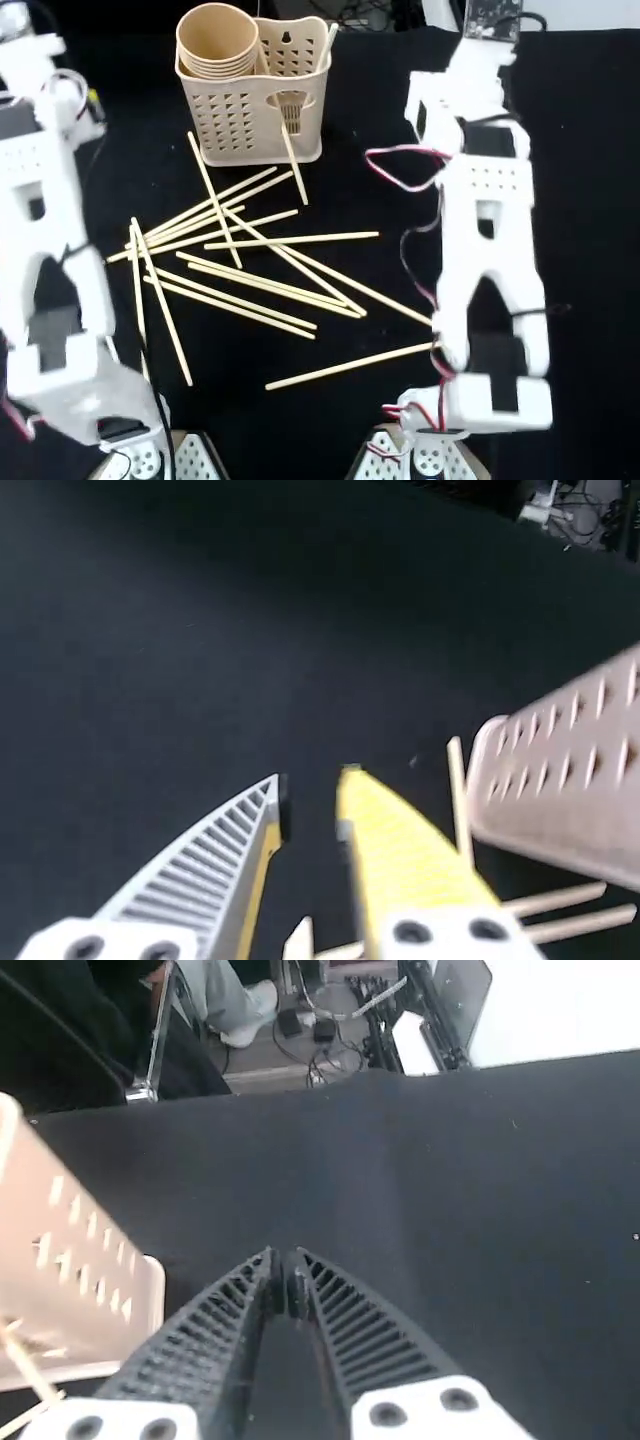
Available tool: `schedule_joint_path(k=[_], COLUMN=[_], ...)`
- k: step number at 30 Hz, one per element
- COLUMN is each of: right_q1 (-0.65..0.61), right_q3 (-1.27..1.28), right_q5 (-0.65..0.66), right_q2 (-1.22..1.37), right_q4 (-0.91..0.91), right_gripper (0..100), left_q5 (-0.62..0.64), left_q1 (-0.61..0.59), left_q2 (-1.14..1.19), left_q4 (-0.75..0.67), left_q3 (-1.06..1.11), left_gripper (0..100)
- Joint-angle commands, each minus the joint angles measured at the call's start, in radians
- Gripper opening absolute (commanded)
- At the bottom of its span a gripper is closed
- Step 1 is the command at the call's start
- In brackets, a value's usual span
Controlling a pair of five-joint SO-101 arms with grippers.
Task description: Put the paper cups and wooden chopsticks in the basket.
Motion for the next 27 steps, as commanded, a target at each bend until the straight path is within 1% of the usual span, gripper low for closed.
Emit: schedule_joint_path(k=[1,6,8,12,14,16,20,27], right_q1=[0.012,0.005,-0.012,-0.077,-0.124,-0.161,-0.227,-0.221], right_q3=[-0.173,-0.39,-0.49,-0.705,-0.8,-0.878,-1.024,-1.279], right_q5=[-0.014,-0.011,-0.009,-0.009,-0.009,-0.005,0.08,0.089], right_q2=[0.097,0.277,0.32,0.406,0.463,0.529,0.664,0.825], right_q4=[-0.029,-0.015,0.032,0.091,0.094,0.107,0.175,0.318], right_gripper=[3.9,4.2,4.4,11.0,13.8,14.3,14.5,14.5], left_q5=[0.023,0.028,0.032,0.032,0.032,0.032,0.032,0.032], left_q1=[0.059,0.102,0.104,0.105,0.105,0.105,0.107,0.168], left_q2=[0.21,0.512,0.603,0.743,0.806,0.853,0.921,0.957], left_q4=[-0.003,0.008,0.021,0.055,0.057,0.057,0.057,0.057], left_q3=[-0.323,-0.667,-0.777,-0.964,-1.02,-1.059,-1.121,-1.147], left_gripper=[5,12,15,16,16,16,16,16])
